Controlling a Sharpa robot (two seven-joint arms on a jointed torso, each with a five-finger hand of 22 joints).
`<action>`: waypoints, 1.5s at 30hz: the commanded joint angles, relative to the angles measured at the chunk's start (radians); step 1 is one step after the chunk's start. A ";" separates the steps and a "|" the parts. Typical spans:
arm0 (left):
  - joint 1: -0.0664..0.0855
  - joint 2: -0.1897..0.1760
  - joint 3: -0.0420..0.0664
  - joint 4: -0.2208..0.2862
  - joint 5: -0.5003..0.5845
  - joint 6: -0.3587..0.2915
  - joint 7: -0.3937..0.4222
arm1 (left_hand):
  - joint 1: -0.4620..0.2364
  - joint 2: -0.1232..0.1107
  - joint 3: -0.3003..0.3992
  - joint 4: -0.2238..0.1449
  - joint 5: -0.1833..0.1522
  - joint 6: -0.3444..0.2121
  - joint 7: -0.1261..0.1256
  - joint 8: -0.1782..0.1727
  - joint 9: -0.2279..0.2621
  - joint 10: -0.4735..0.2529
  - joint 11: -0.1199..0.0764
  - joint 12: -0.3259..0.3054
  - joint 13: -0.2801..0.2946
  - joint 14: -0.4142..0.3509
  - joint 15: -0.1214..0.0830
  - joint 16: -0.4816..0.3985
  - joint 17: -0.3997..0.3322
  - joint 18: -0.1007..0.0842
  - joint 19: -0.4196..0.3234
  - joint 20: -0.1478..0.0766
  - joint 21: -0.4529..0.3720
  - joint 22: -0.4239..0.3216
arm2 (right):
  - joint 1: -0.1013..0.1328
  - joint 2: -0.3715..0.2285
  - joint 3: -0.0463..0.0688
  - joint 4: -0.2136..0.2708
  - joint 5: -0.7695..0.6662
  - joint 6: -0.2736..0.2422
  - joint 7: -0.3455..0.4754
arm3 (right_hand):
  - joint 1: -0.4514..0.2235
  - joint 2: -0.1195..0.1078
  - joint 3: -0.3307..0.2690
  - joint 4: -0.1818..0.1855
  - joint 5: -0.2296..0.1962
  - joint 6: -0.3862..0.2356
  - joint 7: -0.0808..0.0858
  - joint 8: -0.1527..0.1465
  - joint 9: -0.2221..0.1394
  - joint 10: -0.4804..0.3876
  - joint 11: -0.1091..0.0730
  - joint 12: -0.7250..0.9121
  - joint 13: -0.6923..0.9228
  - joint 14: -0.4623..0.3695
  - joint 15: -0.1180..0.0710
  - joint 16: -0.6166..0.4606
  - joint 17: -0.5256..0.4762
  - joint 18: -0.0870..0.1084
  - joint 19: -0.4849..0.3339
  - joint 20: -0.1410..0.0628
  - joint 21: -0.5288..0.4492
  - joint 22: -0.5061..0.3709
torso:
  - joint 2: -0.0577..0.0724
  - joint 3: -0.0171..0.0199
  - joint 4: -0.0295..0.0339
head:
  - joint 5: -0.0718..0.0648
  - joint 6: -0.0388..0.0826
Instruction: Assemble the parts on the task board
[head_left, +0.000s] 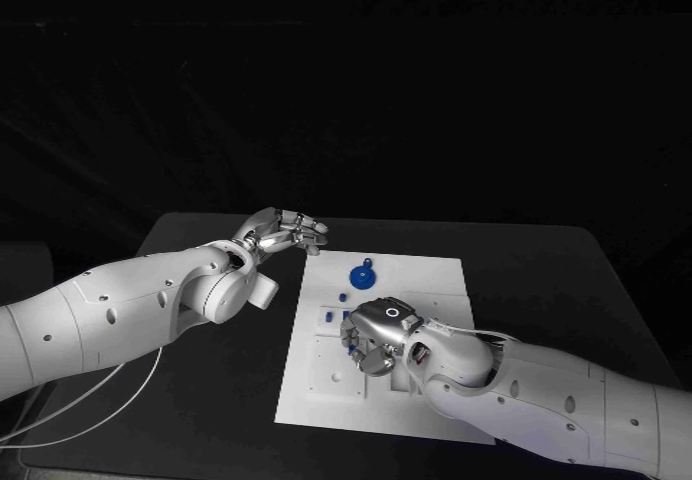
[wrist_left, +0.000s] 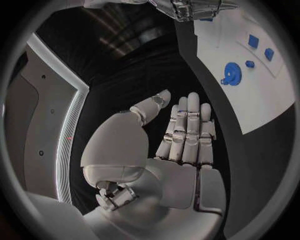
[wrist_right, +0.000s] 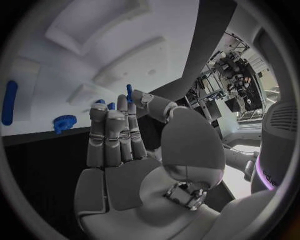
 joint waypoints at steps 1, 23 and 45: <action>0.001 0.002 0.001 0.004 -0.006 -0.001 0.015 | -0.005 -0.005 -0.006 0.002 0.004 0.001 -0.003 0.002 -0.001 -0.005 0.004 -0.006 -0.001 -0.002 0.006 -0.005 0.001 -0.005 0.003 0.004 -0.004 0.002 | -0.005 0.002 -0.003 -0.002 -0.030 0.023 -0.014 | -0.006 0.004 0.000 -0.005 0.007 0.007 -0.003 0.003 0.001 0.039 0.004 -0.005 0.001 0.001 -0.005 -0.001 -0.001 0.022 0.001 -0.005 0.007 0.020 | 0.000 -0.0016 0.0008 | 0.001 -0.002; 0.001 -0.001 0.001 0.006 -0.006 0.001 0.013 | -0.005 -0.007 -0.006 0.002 0.005 0.001 -0.002 0.002 -0.001 -0.006 0.004 -0.007 -0.001 -0.003 0.006 -0.007 0.004 -0.005 0.003 0.004 -0.005 0.003 | -0.012 0.004 -0.003 -0.007 -0.036 0.031 -0.026 | -0.007 0.005 0.000 -0.006 0.006 0.007 -0.003 0.002 0.002 0.040 0.004 -0.006 0.002 0.002 -0.005 -0.002 -0.002 0.022 0.002 -0.005 0.007 0.020 | -0.001 0.0009 -0.0005 | 0.006 -0.008; 0.001 -0.001 0.001 0.007 -0.006 0.005 0.012 | -0.004 -0.007 -0.006 0.002 0.005 0.001 -0.002 0.002 -0.001 -0.006 0.004 -0.008 -0.002 -0.003 0.006 -0.008 0.006 -0.005 0.003 0.004 -0.005 0.003 | -0.012 0.012 -0.004 -0.015 -0.059 0.049 -0.043 | -0.007 0.005 0.000 -0.007 0.003 0.008 -0.003 0.002 0.003 0.040 0.004 -0.007 0.002 0.002 -0.005 -0.002 -0.002 0.022 0.002 -0.006 0.008 0.020 | -0.001 0.0005 -0.0001 | 0.002 -0.010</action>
